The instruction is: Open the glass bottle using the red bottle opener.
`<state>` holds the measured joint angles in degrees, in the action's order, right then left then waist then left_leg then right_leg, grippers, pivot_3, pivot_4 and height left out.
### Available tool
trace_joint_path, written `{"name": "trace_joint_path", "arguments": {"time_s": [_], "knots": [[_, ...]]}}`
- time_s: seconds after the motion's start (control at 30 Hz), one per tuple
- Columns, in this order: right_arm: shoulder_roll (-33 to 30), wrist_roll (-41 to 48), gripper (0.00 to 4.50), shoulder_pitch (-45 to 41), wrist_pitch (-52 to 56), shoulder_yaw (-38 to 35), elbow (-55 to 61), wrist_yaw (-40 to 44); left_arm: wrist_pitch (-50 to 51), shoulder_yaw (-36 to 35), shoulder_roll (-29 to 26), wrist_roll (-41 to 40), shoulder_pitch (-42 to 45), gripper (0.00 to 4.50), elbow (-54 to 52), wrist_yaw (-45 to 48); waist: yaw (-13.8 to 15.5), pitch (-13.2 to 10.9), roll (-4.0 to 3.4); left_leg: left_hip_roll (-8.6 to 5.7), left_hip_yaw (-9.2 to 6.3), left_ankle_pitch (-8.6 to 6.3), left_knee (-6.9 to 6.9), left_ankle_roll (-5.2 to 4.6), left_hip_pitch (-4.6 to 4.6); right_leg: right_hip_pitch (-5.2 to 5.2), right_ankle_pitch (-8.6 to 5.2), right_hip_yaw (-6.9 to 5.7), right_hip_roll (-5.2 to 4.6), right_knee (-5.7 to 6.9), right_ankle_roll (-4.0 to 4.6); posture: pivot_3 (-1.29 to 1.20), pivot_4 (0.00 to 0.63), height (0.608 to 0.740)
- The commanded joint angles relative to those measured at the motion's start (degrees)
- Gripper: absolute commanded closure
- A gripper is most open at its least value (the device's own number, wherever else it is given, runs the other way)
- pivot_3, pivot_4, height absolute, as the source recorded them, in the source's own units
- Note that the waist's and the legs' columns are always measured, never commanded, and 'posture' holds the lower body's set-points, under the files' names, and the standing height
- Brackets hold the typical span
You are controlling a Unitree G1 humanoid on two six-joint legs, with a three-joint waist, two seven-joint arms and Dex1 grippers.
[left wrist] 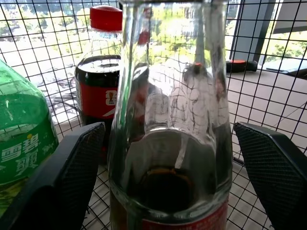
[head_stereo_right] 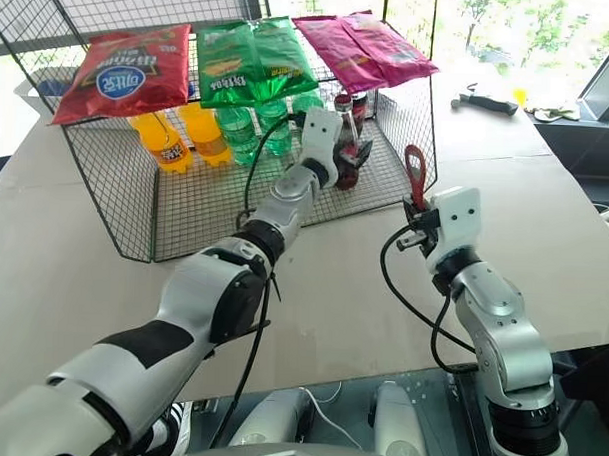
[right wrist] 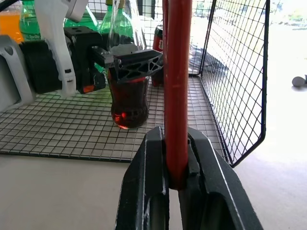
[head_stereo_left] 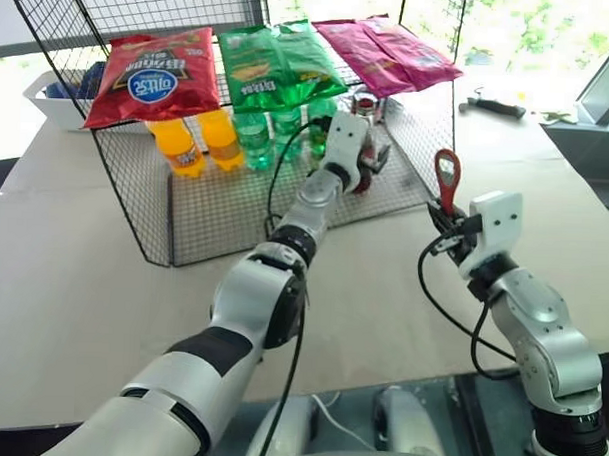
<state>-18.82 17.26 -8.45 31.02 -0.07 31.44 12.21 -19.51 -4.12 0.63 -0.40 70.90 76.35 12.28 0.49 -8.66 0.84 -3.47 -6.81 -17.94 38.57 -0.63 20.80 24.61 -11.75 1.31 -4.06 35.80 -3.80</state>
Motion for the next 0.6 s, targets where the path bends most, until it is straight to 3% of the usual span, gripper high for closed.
{"name": "trace_joint_path", "arguments": {"time_s": [0.03, 0.07, 0.1, 0.37, 0.6], "knots": [[0.38, -0.5, 4.5, -0.07, -1.46, -1.06, 2.94, -0.27, 0.83, -0.53, -0.02, 0.96, 1.67, 1.4, -0.21, -0.44, -0.03, 0.0, 0.0, 0.0, 0.03, 0.0, 0.0, 0.0, 0.0, 0.0, 0.0, 0.0, 0.0, 0.0, 0.0, 0.0, 0.15, 0.74], [0.52, -0.61, 4.5, -0.06, -1.56, -1.11, 2.94, -0.33, 1.3, -0.57, -0.05, 1.13, 1.66, 1.49, -0.13, -0.5, -0.06, 0.0, 0.0, 0.0, 0.04, 0.0, 0.0, 0.0, 0.0, 0.0, 0.0, 0.0, 0.0, 0.0, 0.0, 0.0, 0.15, 0.74], [0.65, -0.73, 4.5, -0.14, -1.61, -1.13, 2.88, -0.38, 1.64, -0.64, -0.08, 1.27, 1.67, 2.11, -0.08, -0.52, -0.05, 0.01, 0.01, 0.0, 0.04, 0.0, 0.01, 0.0, 0.0, 0.0, 0.0, 0.0, 0.0, 0.02, 0.0, 0.0, 0.15, 0.74], [1.24, -1.22, 4.5, -1.4, -2.1, -1.57, 1.71, 0.05, 1.36, -0.79, -0.32, 2.07, 1.16, 2.09, -0.82, 0.88, -0.15, 0.02, 0.01, 0.0, 0.09, 0.0, 0.12, 0.0, -0.01, -0.01, 0.0, 0.01, 0.0, 0.09, 0.0, 0.0, 0.15, 0.74], [0.93, -1.17, 4.5, -3.02, -1.91, -3.06, 1.3, 0.05, 1.63, 0.4, -1.83, -0.11, -3.42, 2.09, -9.82, 12.87, -0.49, 0.02, 0.0, -0.01, 0.09, 0.0, 0.14, 0.0, 0.01, -0.01, 0.0, 0.0, 0.0, 0.09, 0.0, 0.0, 0.15, 0.74]]}}
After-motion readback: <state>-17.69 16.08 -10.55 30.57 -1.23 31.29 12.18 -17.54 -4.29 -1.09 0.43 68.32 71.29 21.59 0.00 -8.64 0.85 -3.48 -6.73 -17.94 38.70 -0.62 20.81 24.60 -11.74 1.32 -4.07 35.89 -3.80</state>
